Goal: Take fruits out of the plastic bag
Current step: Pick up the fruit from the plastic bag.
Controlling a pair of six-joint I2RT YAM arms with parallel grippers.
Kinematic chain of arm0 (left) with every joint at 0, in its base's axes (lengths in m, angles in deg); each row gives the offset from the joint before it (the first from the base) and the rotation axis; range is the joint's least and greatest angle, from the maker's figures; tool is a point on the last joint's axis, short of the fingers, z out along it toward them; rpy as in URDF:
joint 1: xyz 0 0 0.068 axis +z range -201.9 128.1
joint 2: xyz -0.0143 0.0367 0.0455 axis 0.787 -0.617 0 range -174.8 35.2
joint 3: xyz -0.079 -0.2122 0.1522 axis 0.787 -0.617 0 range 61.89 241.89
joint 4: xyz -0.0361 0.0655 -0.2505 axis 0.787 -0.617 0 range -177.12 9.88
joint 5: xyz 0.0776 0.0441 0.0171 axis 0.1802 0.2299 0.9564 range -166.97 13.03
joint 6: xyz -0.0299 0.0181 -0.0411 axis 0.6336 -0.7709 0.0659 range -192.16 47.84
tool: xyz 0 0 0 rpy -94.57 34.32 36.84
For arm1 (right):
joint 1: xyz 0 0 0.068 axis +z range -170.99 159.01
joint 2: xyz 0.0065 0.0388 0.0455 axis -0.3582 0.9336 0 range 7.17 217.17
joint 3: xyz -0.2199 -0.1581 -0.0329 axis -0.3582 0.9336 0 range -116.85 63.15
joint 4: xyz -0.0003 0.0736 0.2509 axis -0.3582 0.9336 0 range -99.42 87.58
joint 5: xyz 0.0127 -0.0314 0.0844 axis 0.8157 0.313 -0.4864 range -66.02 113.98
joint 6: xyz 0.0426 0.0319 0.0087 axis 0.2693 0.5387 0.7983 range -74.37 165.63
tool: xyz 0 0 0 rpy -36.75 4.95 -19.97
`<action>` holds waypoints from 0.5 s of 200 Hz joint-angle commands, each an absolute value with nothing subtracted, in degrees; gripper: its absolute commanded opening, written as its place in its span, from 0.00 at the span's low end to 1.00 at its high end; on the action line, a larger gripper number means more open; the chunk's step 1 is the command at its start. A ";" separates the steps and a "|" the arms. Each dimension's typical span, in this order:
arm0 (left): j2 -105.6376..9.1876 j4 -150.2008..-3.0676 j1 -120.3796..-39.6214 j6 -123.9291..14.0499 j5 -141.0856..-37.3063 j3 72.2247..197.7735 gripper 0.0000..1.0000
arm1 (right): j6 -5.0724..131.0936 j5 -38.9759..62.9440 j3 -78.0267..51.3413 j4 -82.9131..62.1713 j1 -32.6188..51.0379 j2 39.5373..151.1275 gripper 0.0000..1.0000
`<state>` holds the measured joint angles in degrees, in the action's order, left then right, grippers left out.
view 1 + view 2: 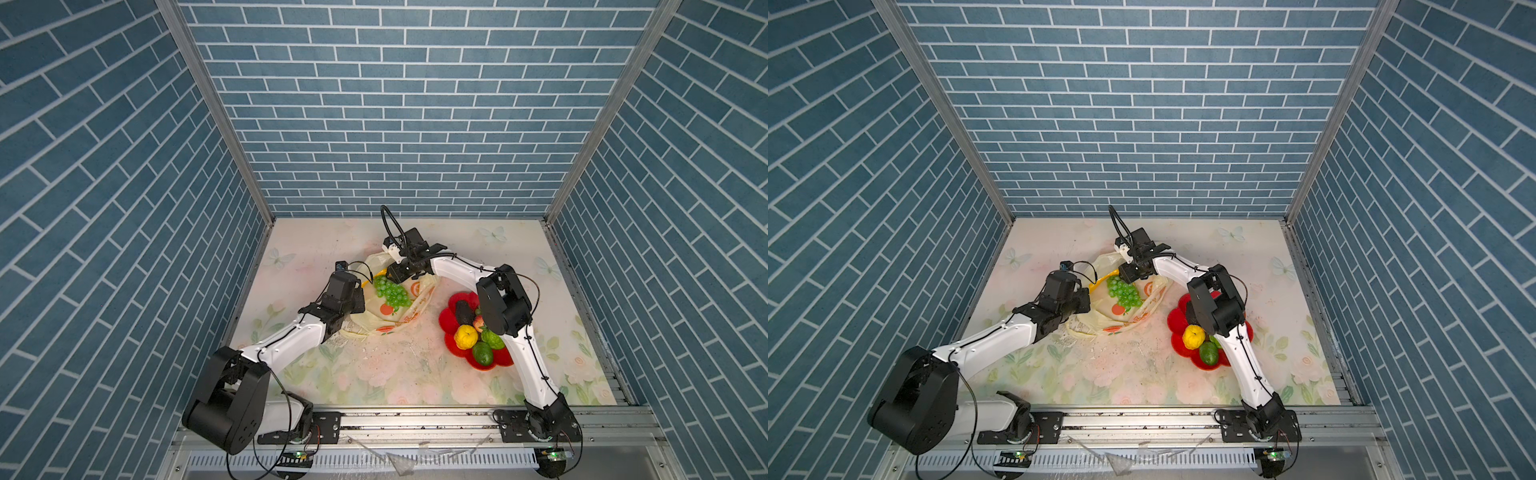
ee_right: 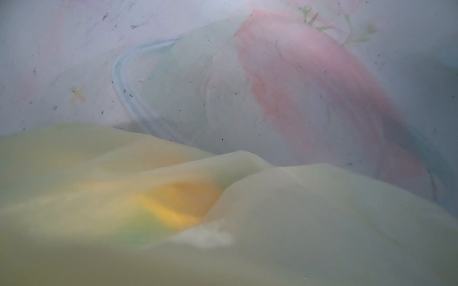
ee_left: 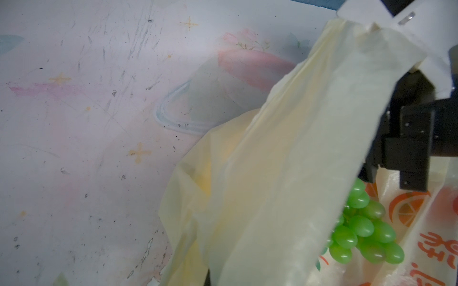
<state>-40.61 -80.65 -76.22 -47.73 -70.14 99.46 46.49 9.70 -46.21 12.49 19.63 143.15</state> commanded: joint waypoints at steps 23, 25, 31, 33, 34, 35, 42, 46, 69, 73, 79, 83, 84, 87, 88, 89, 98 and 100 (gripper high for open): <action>-41.35 -80.46 -76.36 -48.04 -69.45 99.23 0.03 | 43.96 7.59 -47.34 11.58 20.23 142.55 0.33; -41.35 -80.47 -76.34 -47.98 -69.48 99.26 0.03 | 43.93 7.62 -47.22 11.43 20.27 142.42 0.32; -41.40 -80.47 -76.35 -48.00 -69.45 99.25 0.03 | 43.87 7.64 -46.75 11.11 20.38 142.08 0.30; -41.41 -80.42 -76.41 -48.04 -69.49 99.25 0.03 | 43.80 7.64 -46.68 11.03 20.42 141.97 0.30; -41.42 -80.40 -76.41 -48.06 -69.49 99.29 0.03 | 43.79 7.64 -46.57 11.00 20.41 141.89 0.30; -41.43 -80.43 -76.42 -48.02 -69.49 99.31 0.03 | 43.79 7.64 -46.46 10.98 20.41 141.81 0.29; -41.44 -80.55 -76.34 -48.03 -69.50 99.28 0.03 | 43.74 7.79 -46.16 10.68 20.49 141.43 0.28; -41.45 -80.56 -76.37 -48.03 -69.45 99.33 0.03 | 43.70 7.85 -45.93 10.56 20.56 141.21 0.28; -41.61 -80.88 -76.35 -48.07 -69.16 99.47 0.03 | 43.69 8.57 -44.59 9.78 20.75 139.88 0.27; -41.53 -80.99 -76.40 -48.14 -69.11 99.51 0.03 | 43.69 8.72 -44.25 9.66 20.75 139.61 0.27; -41.52 -81.06 -76.36 -47.95 -69.01 99.51 0.03 | 43.69 9.09 -43.84 9.44 20.76 139.26 0.26; -41.52 -81.18 -76.39 -47.99 -68.86 99.51 0.03 | 43.69 9.35 -43.49 9.35 20.82 138.95 0.26; -41.52 -81.18 -76.36 -47.99 -68.87 99.51 0.03 | 43.69 9.42 -43.48 9.32 20.83 138.89 0.26; -41.52 -81.24 -76.36 -48.01 -68.77 99.58 0.03 | 43.69 9.62 -43.22 9.26 20.84 138.69 0.26; -41.52 -81.25 -76.35 -47.96 -68.74 99.59 0.03 | 43.69 9.68 -43.12 9.24 20.84 138.58 0.26; -41.52 -81.30 -76.34 -47.97 -68.72 99.59 0.03 | 43.69 9.76 -43.03 9.22 20.89 138.53 0.26; -41.54 -81.51 -76.32 -48.01 -68.45 99.61 0.03 | 43.74 10.40 -42.24 9.13 20.85 137.73 0.26; -41.48 -81.52 -76.29 -47.95 -68.44 99.65 0.03 | 43.70 10.61 -42.06 9.17 20.87 137.54 0.26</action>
